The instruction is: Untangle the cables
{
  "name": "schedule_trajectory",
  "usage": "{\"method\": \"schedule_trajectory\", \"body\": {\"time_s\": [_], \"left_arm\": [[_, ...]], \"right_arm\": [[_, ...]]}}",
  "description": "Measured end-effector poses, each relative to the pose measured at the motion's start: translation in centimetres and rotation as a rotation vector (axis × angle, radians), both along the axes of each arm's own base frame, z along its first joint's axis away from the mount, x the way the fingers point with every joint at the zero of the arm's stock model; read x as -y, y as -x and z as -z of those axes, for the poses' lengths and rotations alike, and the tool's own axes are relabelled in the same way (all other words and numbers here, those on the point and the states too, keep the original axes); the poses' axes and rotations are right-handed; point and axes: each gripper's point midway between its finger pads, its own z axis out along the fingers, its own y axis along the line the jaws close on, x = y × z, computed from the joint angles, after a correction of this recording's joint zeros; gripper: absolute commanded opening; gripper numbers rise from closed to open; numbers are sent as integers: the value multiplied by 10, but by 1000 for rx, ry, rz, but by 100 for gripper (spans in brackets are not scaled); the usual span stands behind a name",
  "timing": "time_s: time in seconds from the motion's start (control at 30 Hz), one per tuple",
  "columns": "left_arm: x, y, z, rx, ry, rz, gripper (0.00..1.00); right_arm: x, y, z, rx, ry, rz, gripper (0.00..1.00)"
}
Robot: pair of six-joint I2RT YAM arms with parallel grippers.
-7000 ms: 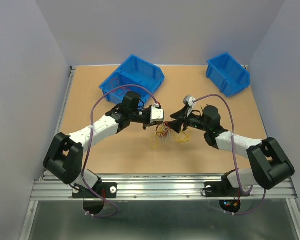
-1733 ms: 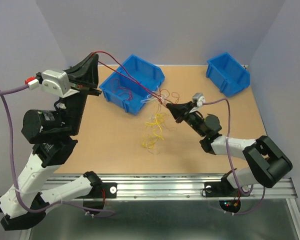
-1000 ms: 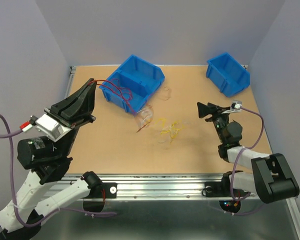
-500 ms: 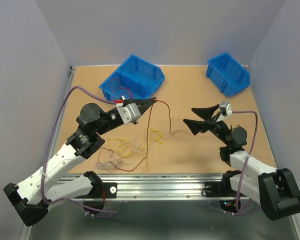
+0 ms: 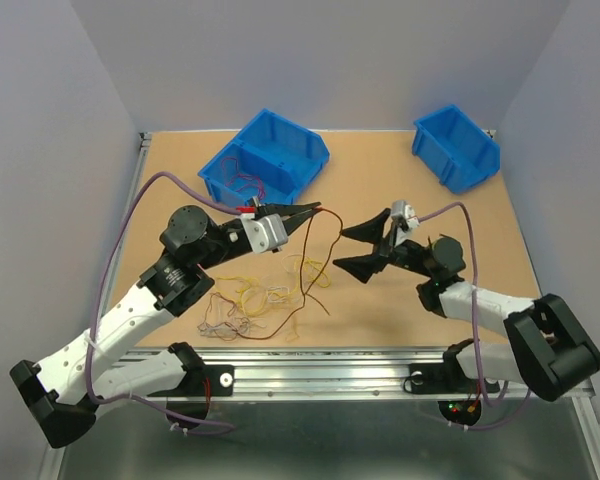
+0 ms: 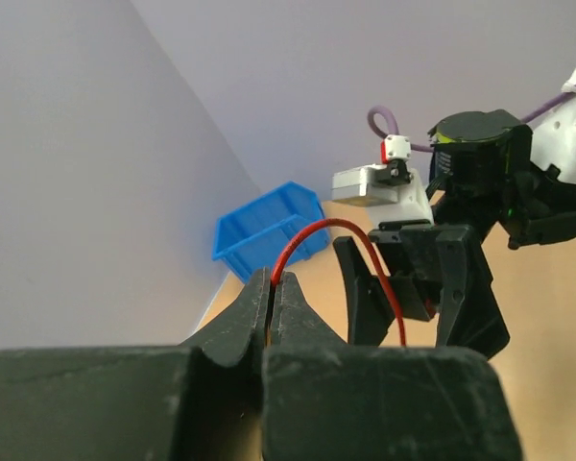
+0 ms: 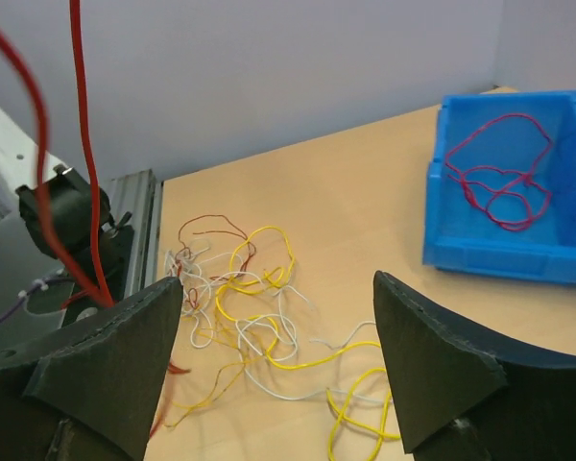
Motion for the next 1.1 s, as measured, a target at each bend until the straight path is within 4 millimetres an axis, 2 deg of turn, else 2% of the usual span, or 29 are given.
{"method": "schedule_trajectory", "body": {"time_s": [0.13,0.23,0.4,0.53,0.6,0.77,0.93,1.07,1.1], "left_arm": [[6,-5,1,-13,-13,-10,0],[9,-13,-5,-20,-10,-52,0],[12,-28,-19,-16,4,-120,0],[10,-37,-24,-15,7,-165,0],[10,-39,-25,-15,6,-176,0],[7,-45,-30,-17,13,-216,0],[-3,-48,-62,17,64,-260,0],[-22,-44,-111,75,154,-312,0],[-27,-43,-122,88,176,-325,0]], "right_arm": [[-33,3,5,11,29,-89,83],[-56,10,11,11,48,-152,83],[-78,25,15,32,67,-242,83],[-91,31,16,58,77,-283,75],[-95,32,17,62,81,-293,62],[-106,27,26,56,102,-303,56],[-112,18,38,36,120,-297,43],[-117,12,47,16,135,-295,32],[-118,11,49,12,138,-295,19]]}}
